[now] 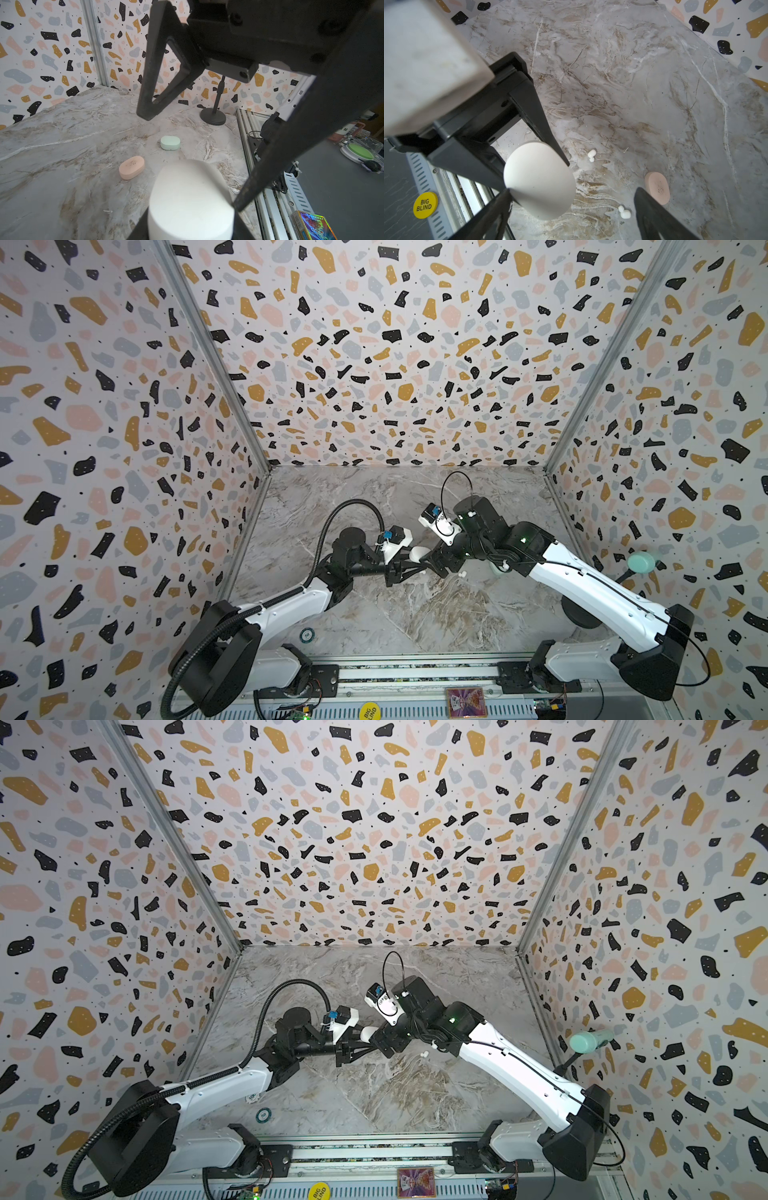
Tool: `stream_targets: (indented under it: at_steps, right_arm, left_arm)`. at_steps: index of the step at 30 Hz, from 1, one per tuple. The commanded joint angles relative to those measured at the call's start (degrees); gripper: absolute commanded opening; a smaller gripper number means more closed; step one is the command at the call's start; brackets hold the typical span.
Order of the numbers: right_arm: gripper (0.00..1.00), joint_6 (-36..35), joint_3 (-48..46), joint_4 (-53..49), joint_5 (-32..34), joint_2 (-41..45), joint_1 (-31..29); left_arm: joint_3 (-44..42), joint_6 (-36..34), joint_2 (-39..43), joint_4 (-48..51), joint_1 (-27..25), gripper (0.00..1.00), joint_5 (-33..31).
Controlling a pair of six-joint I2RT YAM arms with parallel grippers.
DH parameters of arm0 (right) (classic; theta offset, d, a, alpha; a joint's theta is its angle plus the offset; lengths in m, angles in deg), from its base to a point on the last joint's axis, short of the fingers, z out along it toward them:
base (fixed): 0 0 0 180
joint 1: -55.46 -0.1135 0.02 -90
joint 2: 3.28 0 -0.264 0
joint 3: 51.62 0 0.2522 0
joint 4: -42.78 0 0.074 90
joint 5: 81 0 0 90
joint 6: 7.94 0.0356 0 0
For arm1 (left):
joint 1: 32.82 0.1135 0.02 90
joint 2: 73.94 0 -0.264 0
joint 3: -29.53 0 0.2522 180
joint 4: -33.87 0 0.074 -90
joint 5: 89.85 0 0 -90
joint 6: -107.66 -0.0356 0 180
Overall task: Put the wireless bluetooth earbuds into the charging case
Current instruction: 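Push the white case lid open with the right gripper while the left holds it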
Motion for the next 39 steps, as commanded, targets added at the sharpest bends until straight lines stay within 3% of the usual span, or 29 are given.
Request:
stream_targets:
  at_steps: [1, 13, 20, 24, 39]
  right_arm:
    - [0.93, -0.60, 0.23, 1.14, 4.62, -0.26, -0.04]
    - [0.93, 1.00, 3.43, 2.41, 10.90, -1.15, 0.76]
    - [0.94, -2.31, 3.08, 2.65, -1.31, 1.36, 0.81]
    - [0.94, -3.54, 1.97, 1.49, -4.74, 3.06, 0.15]
    - [0.94, -3.13, -0.47, 0.41, 6.47, 0.35, -2.21]
  left_arm:
    - [1.81, -0.87, 1.49, -1.71, -0.05, 0.35, 1.38]
    - [1.58, -0.60, 2.20, -1.99, -0.04, 0.34, 2.00]
    - [1.85, -1.43, 2.37, -0.46, -0.04, 0.34, 1.89]
    - [1.95, -1.71, 2.37, -0.21, -0.04, 0.33, 1.82]
    - [2.34, -2.50, 2.96, 1.15, -0.04, 0.33, 1.97]
